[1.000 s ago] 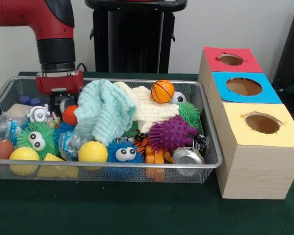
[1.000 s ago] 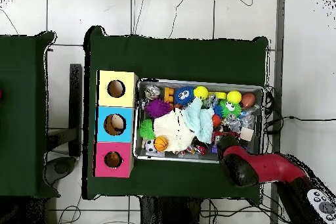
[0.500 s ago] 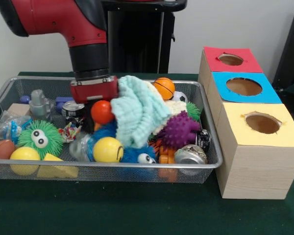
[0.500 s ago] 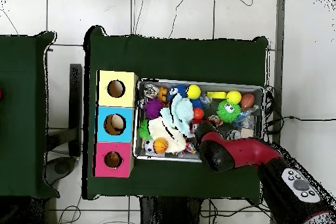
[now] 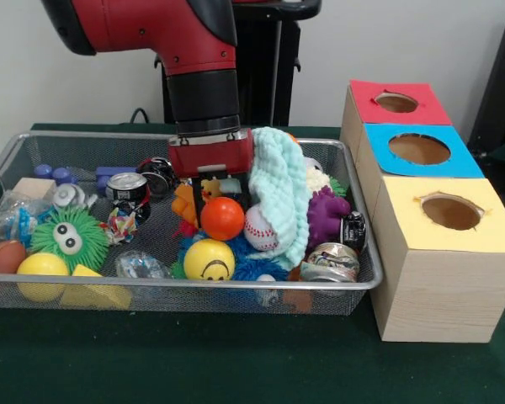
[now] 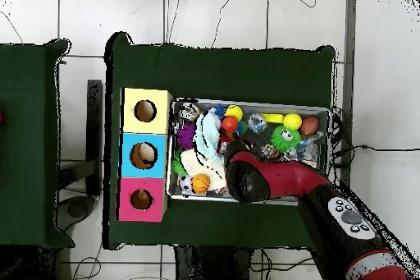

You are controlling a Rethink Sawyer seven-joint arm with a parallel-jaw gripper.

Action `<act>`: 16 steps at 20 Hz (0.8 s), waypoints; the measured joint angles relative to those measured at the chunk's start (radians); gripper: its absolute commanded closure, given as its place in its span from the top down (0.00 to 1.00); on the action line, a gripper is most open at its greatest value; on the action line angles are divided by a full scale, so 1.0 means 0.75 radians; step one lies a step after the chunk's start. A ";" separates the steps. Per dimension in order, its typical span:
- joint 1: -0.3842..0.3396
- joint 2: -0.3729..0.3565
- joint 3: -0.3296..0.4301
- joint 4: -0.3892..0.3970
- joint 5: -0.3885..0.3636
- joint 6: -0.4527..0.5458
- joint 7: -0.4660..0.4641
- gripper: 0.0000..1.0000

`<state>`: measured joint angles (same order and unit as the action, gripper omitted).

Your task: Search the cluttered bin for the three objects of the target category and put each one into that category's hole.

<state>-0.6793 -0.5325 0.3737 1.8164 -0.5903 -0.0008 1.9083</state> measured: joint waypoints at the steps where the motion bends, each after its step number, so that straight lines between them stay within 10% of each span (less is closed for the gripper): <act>1: 0.009 0.000 -0.002 0.000 0.024 0.000 0.000 1.00; 16: 0.130 -0.012 -0.091 0.000 0.209 -0.001 0.000 1.00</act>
<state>-0.5820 -0.5411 0.3056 1.8163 -0.4334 -0.0017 1.9083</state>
